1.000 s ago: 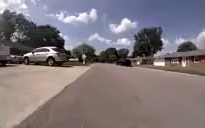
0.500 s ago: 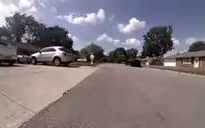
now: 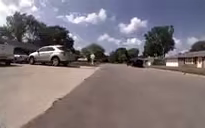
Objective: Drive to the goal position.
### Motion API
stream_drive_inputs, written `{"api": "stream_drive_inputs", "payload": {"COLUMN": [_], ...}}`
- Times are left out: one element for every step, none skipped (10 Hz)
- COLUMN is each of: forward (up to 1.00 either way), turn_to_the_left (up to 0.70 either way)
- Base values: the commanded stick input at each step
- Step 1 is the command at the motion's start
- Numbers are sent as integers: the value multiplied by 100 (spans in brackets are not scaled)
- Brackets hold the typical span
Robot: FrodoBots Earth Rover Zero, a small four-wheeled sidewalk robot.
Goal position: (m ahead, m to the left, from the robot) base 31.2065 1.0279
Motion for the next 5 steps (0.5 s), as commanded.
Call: {"api": "stream_drive_inputs", "payload": {"forward": [100,100,100,100,100], "turn_to_the_left": [0,0,0,0,-14]}}
